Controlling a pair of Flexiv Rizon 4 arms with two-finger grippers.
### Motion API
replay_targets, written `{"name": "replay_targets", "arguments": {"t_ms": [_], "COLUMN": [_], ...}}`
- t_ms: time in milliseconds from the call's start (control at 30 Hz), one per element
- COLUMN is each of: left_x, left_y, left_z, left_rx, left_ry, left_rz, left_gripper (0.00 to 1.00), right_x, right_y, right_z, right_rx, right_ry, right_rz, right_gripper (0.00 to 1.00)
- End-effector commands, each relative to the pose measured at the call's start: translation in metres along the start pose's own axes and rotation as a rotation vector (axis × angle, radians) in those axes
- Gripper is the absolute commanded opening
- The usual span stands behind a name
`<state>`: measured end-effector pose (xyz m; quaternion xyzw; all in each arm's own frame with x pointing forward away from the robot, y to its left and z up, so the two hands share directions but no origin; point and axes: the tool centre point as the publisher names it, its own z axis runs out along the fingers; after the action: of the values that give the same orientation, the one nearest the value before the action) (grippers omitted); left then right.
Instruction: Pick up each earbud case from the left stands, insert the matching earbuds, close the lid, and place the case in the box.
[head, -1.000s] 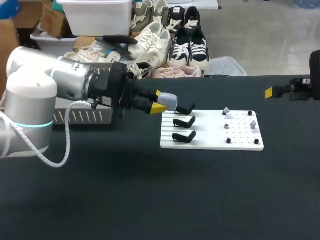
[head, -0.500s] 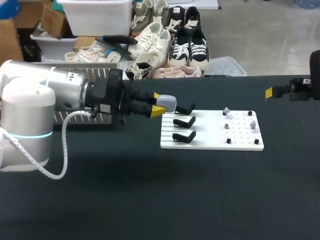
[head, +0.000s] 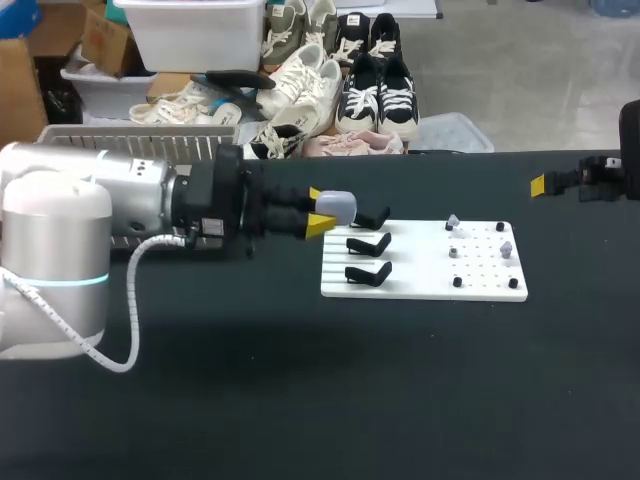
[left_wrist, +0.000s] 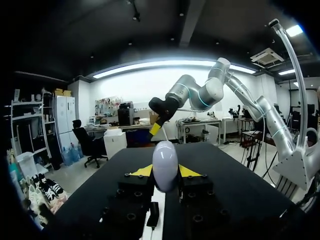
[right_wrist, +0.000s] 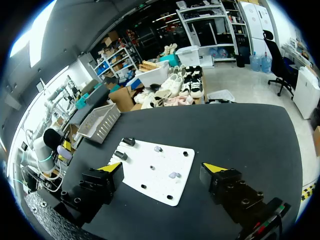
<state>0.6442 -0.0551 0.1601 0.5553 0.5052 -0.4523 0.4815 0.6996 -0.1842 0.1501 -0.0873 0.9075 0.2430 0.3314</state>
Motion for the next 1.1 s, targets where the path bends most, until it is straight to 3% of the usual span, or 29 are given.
{"name": "replay_targets", "arguments": {"t_ms": [33, 433, 767, 1100], "left_x": [0.01, 0.015, 0.022, 0.029], "left_y": [-0.002, 0.006, 0.012, 0.015], "left_z": [0.009, 0.027, 0.038, 0.04], "left_rx": [0.001, 0.098, 0.131, 0.118], "left_ry": [-0.051, -0.062, -0.062, -0.037], "left_rz": [-0.006, 0.0, -0.011, -0.024], "left_gripper": [0.0, 0.0, 0.0, 0.0], "right_x": [0.0, 0.003, 0.02, 0.027], "right_y": [-0.002, 0.002, 0.066, 0.131], "right_z": [0.0, 0.0, -0.007, -0.01], "right_rx": [-0.007, -0.014, -0.026, -0.11], "right_ry": [0.002, 0.01, 0.062, 0.095], "right_rz": [-0.001, -0.016, -0.199, -0.321], "right_gripper": [1.0, 1.0, 1.0, 1.0]}}
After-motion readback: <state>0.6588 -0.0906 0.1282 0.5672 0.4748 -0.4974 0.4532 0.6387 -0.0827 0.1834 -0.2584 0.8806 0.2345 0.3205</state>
